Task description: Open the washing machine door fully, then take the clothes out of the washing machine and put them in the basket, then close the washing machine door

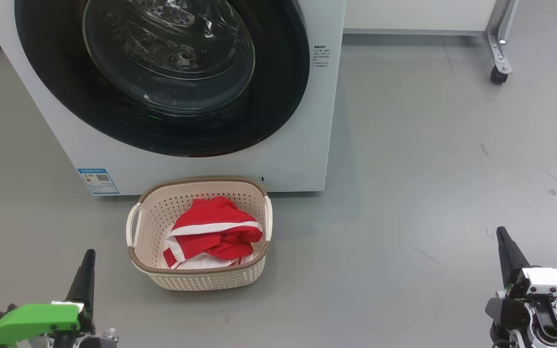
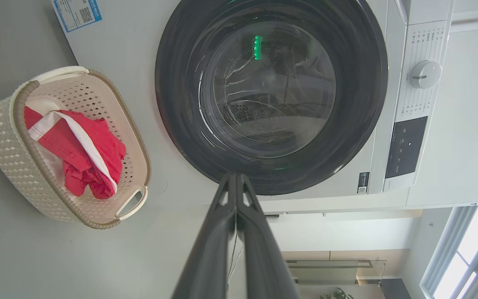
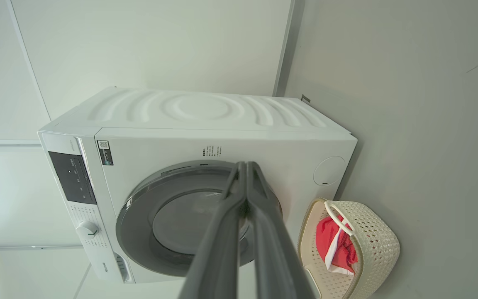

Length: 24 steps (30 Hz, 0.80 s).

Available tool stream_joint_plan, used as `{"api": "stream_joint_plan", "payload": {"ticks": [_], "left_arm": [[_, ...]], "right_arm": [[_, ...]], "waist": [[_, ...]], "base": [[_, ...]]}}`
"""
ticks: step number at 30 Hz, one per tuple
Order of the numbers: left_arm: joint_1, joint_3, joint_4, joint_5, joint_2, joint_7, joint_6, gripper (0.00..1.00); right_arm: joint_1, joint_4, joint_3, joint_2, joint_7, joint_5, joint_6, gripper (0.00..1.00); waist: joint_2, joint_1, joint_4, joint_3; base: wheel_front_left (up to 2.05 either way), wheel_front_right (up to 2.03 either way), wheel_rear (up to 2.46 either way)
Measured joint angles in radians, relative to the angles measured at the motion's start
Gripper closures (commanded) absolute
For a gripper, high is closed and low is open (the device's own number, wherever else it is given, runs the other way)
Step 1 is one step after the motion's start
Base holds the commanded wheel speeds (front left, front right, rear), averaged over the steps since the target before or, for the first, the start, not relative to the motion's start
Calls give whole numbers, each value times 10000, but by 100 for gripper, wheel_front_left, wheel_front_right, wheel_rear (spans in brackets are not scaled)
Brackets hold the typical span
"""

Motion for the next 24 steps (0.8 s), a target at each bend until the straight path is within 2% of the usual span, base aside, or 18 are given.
{"api": "stream_joint_plan", "payload": {"ticks": [4,24], "left_arm": [[-8,36,-8,-286,0,82,0,100],[-16,46,-10,-286,0,109,0,100]], "right_arm": [[-33,25,-65,2,67,374,59,100],[-49,25,-69,2,67,376,82,100]], "waist": [[0,0,-10,-3],[0,0,-10,-3]], "base": [[0,0,0],[0,0,0]]}}
